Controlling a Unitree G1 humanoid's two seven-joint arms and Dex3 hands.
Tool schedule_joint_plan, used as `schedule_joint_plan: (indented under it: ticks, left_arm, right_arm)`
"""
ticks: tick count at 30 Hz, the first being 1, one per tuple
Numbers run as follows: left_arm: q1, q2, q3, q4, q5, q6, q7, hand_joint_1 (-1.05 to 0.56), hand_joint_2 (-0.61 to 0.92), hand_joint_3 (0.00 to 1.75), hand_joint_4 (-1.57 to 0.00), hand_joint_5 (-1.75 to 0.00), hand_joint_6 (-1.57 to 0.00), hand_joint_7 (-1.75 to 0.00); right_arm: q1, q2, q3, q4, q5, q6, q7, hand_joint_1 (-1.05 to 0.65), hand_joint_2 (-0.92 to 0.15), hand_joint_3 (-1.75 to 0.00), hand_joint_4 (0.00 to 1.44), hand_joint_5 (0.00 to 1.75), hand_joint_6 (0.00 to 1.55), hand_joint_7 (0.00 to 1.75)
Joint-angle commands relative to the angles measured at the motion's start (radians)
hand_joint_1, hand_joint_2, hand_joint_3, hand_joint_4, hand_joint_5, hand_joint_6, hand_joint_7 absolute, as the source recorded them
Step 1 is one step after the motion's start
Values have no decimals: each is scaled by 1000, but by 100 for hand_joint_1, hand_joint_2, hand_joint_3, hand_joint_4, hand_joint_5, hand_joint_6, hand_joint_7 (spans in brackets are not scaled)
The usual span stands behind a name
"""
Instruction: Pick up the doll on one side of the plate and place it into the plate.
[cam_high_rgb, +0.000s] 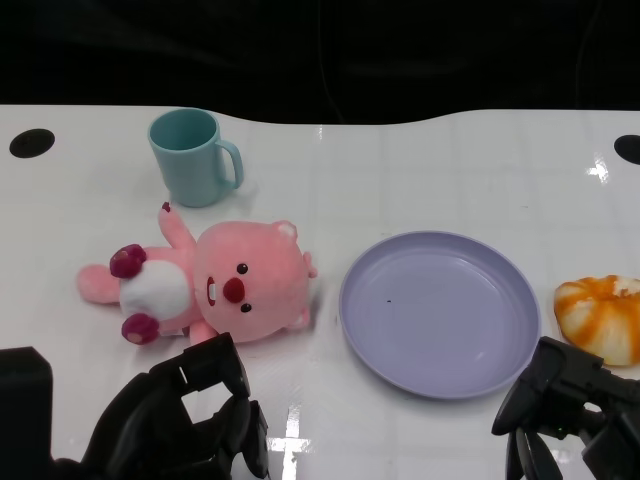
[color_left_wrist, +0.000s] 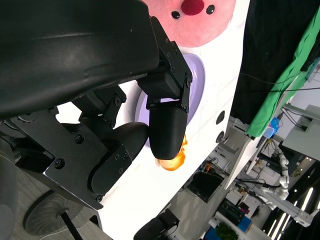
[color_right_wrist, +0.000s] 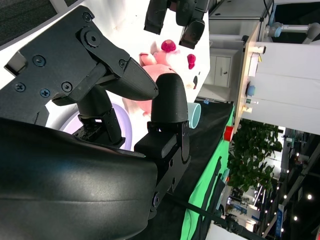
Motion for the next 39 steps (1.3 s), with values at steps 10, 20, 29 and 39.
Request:
schedule_joint_plan:
  ticks: [10,20,29,39]
  left_arm:
    - [-11,15,8,11,10,-14,-10,-23,38,142,-89,-175,-71,-169]
    - [-11,18,9,9,11,-12,-9,-23,38,142,-89,-175,-71,-169]
    - [-14,11,22,10,-3,-13,-7,-25,37,131,-88,-168,-76,-155]
    - [-13,-27,40,-56,-5,-31,36,-27,51,98,-78,-121,-85,-69]
  right_arm:
    - [-1,-5,-5,5,5,-10,-3,-17,-41,-147,70,175,58,158]
    - [5,-4,-4,-3,7,-1,-7,-17,-42,-147,70,175,57,157]
    - [-2,-6,-4,6,2,-11,-6,-19,-41,-146,70,175,58,158]
    - [-5,-5,-2,17,8,-19,0,-18,-42,-146,70,175,57,157]
